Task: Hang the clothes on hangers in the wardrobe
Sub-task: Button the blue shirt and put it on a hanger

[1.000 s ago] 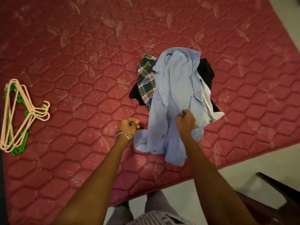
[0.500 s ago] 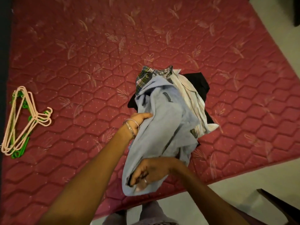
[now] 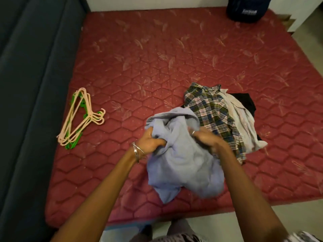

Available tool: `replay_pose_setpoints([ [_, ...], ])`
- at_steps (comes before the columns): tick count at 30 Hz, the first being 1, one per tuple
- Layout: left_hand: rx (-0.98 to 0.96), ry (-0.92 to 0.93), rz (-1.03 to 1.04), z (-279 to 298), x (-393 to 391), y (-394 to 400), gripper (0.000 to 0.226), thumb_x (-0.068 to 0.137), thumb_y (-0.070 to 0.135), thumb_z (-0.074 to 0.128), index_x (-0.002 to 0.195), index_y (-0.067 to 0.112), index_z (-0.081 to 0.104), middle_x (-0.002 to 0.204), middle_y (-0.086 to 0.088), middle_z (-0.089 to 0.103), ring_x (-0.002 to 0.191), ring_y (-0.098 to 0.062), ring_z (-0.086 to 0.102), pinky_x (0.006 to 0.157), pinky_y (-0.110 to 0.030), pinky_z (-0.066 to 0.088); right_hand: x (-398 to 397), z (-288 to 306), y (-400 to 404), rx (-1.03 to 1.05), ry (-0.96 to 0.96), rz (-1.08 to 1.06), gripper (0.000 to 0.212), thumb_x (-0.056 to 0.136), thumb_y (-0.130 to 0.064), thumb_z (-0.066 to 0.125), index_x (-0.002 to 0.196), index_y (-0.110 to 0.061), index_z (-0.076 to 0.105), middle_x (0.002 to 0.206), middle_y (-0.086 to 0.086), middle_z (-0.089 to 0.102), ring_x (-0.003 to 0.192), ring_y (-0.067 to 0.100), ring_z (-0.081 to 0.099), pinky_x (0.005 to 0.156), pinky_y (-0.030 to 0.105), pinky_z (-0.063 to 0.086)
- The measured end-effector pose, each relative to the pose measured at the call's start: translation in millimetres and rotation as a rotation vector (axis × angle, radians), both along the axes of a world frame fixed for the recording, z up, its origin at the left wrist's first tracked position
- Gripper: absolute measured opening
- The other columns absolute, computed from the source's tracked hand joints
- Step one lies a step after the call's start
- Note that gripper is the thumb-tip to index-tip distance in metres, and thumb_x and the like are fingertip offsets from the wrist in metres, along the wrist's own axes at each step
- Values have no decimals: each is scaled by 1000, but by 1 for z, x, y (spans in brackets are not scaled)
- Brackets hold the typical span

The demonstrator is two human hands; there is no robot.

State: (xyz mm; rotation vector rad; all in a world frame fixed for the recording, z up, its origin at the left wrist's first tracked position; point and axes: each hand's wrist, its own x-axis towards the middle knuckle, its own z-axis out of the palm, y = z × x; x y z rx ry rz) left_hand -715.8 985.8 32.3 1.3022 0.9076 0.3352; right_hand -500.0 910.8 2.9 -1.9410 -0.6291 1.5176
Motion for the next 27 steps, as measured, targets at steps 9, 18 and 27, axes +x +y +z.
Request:
replay_pose_setpoints([
  [9,230,701,-347,78,-167,30,59,86,38,67,54,-11,63,62,-18,67,64,0,63,57,-19,37,-133,77,66,667,-463,174,25,91,-15,60,70,-1,60,63,0,48,63,6,42,58,29,33],
  [18,840,138,68,97,-183,75,51,65,44,50,95,8,70,88,-12,67,87,-11,59,71,-31,48,-235,213,100,947,-835,863,22,74,-34,71,67,-15,63,55,6,41,48,-3,38,47,21,26],
  [27,1274,800,-25,173,-221,119,20,87,26,65,104,16,70,99,-15,65,92,-35,63,71,-36,45,-197,229,116,193,-1420,862,42,73,-26,79,104,-12,56,113,23,59,96,39,60,78,44,49],
])
